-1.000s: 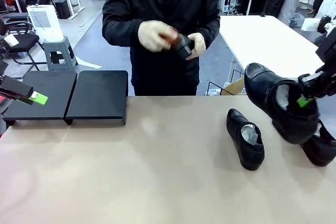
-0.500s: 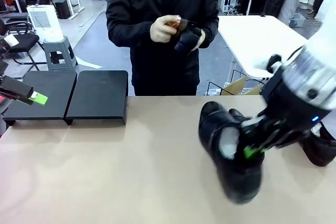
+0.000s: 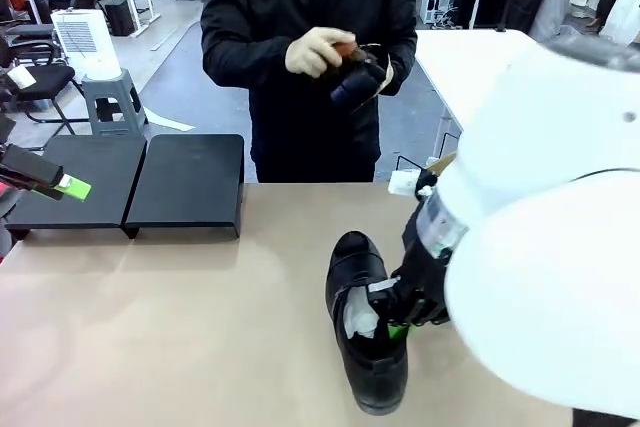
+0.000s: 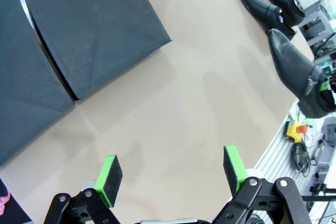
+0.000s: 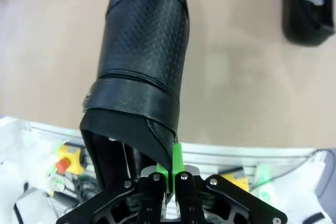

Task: Organize the shoes by placing them on the stand.
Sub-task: Pick up one Shoe and place it in the middle of the table.

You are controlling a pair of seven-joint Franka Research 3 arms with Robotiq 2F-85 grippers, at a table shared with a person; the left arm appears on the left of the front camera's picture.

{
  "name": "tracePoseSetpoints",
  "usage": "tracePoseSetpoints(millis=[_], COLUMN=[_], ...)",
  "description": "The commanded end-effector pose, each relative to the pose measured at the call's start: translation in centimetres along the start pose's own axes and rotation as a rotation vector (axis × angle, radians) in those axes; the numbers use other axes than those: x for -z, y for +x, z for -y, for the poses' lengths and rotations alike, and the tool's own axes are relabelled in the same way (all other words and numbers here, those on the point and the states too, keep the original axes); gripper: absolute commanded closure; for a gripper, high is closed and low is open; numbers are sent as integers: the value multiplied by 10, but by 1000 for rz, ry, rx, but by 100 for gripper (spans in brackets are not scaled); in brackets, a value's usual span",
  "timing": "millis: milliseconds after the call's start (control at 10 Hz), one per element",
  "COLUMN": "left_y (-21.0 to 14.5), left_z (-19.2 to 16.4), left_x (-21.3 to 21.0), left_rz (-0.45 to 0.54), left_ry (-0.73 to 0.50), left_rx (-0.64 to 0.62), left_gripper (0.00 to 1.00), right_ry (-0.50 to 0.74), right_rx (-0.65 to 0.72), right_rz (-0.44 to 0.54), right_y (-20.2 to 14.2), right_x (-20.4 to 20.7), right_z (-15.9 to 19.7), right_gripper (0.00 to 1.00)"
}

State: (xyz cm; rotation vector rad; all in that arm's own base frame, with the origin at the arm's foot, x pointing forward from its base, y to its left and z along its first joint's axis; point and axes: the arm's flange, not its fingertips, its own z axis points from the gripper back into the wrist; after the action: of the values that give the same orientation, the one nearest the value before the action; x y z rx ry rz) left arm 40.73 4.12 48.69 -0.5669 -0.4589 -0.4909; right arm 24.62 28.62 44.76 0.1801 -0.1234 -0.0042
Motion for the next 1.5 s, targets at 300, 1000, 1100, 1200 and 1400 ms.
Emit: tracePoseSetpoints(millis=[300,1000,1100,1200,1400], left_y=[-1,-1,-1,-1,-1], left_z=[-1,-1,-1,-1,-1], left_x=[-2,-2,-2,-2,-2], left_rz=[0,0,0,0,0], left_ry=[-10,-10,-10,-10,-10], left_rx=[18,18,18,18,18], left_gripper=[0,0,0,0,0], right_ry=[56,57,57,50,39], right_rx=[27,-9,-1,11,27], right_rz=[-9,-35,-32,-37,-41], right_y=[33,30,31,29,25], right_x=[66,103,104,106,104], right_z=[-26,-16,-11,-7,-1], right_gripper=[100,93,75,56,17])
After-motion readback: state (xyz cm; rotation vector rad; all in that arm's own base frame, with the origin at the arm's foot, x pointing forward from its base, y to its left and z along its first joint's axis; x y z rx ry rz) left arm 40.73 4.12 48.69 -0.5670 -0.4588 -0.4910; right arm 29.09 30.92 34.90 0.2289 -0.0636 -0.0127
